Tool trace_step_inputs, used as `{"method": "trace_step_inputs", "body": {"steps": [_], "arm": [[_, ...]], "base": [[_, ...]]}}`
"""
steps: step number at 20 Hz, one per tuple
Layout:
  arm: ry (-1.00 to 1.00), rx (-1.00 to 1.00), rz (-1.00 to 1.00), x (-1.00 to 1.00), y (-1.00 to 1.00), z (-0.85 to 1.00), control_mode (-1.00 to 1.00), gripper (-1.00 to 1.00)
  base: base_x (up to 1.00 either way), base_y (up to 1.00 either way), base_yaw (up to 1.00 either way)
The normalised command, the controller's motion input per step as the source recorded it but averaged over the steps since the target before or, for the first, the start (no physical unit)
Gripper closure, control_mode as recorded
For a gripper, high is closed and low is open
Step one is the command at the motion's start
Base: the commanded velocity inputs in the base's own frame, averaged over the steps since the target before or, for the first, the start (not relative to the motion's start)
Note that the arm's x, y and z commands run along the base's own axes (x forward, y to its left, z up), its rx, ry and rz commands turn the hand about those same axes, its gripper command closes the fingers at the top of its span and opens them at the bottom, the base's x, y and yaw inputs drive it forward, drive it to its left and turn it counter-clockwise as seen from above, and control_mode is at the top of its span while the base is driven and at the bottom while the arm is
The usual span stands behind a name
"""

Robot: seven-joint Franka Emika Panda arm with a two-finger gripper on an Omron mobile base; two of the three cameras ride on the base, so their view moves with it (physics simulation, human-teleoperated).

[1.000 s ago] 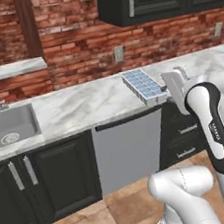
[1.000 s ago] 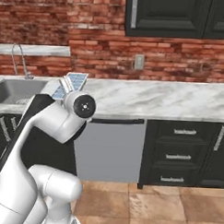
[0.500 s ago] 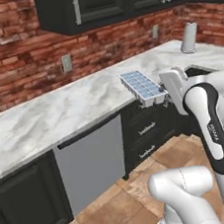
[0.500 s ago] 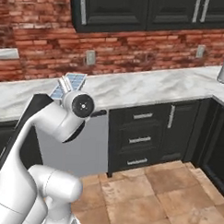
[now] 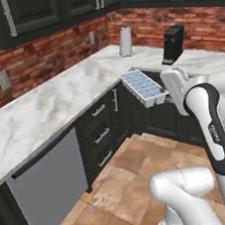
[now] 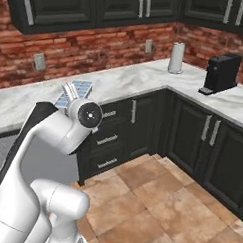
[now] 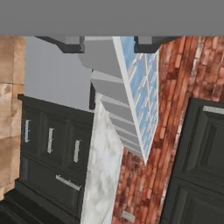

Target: The ice cube tray has been filled with water. Take the tray and place it in the freezer to make ice. Close the freezer door after placing the tray.

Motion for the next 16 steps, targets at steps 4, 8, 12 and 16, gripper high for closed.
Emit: {"method": "trace_step_inputs", "body": {"steps": [4, 8, 12, 16], "arm": [[0.00, 0.00, 0.00, 0.00, 0.00, 0.00, 1.00, 1.00], [0.00, 0.00, 0.00, 0.00, 0.00, 0.00, 1.00, 1.00], [0.00, 0.00, 0.00, 0.00, 0.00, 0.00, 1.00, 1.00], [0.00, 0.00, 0.00, 0.00, 0.00, 0.00, 1.00, 1.00]], "base": [[-0.31, -0.10, -0.51], [-0.31, -0.11, -0.52], [-0.26, -0.12, -0.53], [-0.27, -0.14, -0.54]]}}
